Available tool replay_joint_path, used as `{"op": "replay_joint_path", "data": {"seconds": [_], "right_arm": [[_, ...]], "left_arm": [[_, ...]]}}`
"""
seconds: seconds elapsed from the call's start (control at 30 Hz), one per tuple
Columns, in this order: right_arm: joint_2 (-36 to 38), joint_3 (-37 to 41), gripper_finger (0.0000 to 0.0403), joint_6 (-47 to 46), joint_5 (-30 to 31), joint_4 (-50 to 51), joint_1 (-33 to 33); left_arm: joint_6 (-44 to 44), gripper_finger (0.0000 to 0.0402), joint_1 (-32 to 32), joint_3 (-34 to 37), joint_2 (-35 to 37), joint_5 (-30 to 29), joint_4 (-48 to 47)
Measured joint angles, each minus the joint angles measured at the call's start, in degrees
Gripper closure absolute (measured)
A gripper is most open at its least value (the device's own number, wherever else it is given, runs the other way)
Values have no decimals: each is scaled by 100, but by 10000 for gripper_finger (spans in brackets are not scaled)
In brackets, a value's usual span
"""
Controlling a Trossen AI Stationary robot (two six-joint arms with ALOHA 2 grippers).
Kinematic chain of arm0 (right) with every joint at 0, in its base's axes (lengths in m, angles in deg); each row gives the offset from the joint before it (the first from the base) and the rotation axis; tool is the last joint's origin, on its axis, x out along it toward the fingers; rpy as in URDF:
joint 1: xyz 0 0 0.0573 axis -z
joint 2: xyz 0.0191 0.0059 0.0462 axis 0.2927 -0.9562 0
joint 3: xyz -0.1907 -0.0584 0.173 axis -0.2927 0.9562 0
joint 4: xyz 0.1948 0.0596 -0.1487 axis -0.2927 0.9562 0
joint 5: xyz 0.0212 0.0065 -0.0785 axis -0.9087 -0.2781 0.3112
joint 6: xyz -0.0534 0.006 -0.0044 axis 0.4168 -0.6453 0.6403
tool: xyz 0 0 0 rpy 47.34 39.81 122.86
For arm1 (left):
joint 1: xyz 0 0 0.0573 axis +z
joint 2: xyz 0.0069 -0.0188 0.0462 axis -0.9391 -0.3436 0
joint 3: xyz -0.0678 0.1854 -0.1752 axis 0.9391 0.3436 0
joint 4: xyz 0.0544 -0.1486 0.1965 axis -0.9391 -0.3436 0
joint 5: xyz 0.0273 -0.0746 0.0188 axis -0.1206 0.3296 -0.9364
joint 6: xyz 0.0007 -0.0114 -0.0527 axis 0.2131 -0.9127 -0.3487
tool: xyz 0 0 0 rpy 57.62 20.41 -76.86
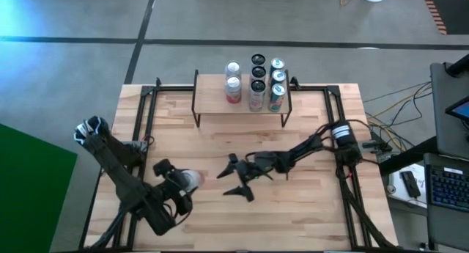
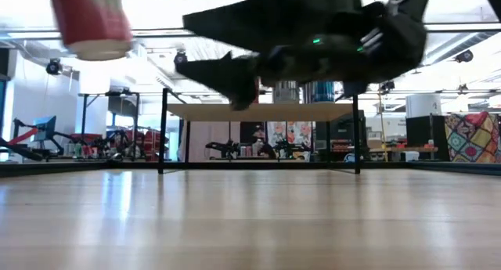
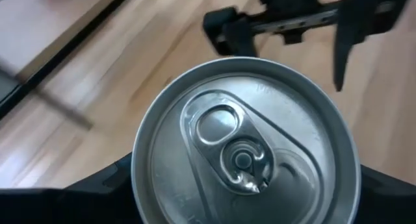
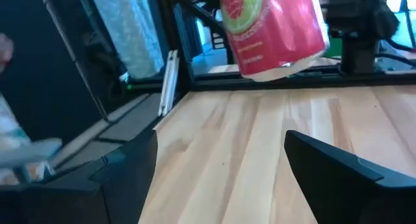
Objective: Place canned beverage on shelf
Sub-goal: Put the top pink white soda can on the shelf aligned with the other pink white soda cans
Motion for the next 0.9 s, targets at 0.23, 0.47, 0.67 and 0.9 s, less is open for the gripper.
{"op": "replay_joint_path", "data": {"seconds": [0.23, 0.47, 0.67, 0.9], "right_arm": [[328, 388, 78, 350, -26, -436, -158], [-277, 449, 49, -384, -651, -2289, -68], [-488, 152, 30, -397, -554, -2383, 97], [-230, -69, 29, 84, -386, -1272, 111]], "left_arm": [[2808, 114, 511, 886, 499, 121, 2785], [4570, 114, 846, 1241, 781, 826, 4043], [4869, 114, 954, 1256, 730, 1246, 4184], [5032, 114, 1118, 1263, 556, 1724, 4644]]}}
